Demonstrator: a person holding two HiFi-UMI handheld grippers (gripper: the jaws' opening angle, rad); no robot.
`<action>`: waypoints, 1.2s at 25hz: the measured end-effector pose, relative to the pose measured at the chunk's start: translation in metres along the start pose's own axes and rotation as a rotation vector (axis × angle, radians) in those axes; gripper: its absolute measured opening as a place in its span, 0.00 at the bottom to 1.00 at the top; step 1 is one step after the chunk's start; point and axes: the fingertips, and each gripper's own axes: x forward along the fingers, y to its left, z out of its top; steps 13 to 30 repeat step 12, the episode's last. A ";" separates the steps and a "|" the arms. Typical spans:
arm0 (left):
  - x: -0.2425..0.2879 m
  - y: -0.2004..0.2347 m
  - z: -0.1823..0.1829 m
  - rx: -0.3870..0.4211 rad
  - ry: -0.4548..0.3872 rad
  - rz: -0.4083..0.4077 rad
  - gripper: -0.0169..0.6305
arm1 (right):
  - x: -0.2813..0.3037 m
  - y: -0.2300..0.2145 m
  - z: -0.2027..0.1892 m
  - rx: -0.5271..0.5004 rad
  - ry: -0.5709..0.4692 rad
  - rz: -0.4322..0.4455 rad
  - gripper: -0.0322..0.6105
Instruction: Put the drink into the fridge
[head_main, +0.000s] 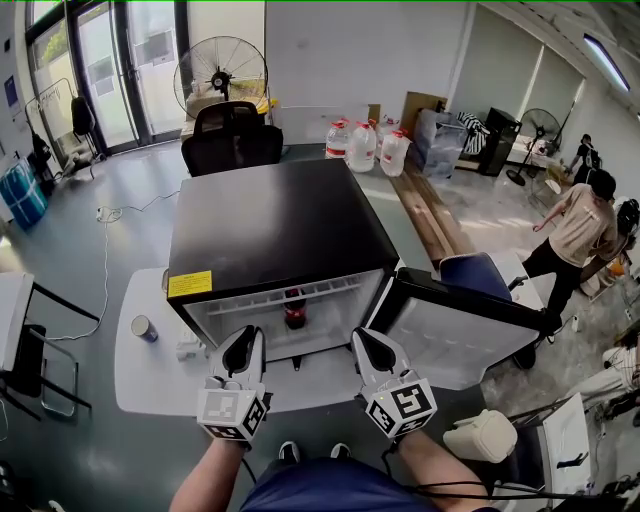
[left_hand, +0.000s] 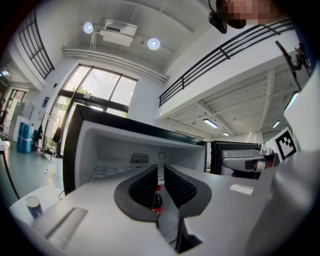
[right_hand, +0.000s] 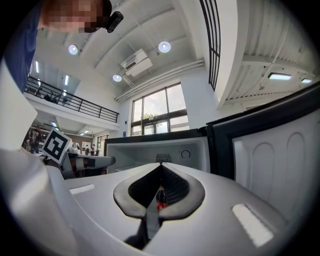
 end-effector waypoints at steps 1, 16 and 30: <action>-0.001 0.000 0.000 0.000 0.002 -0.001 0.09 | 0.000 0.001 0.000 -0.001 0.002 0.000 0.05; 0.001 -0.005 0.000 0.063 -0.015 -0.020 0.09 | 0.002 -0.006 0.013 -0.035 -0.009 -0.015 0.05; 0.001 -0.005 0.000 0.063 -0.015 -0.020 0.09 | 0.002 -0.006 0.013 -0.035 -0.009 -0.015 0.05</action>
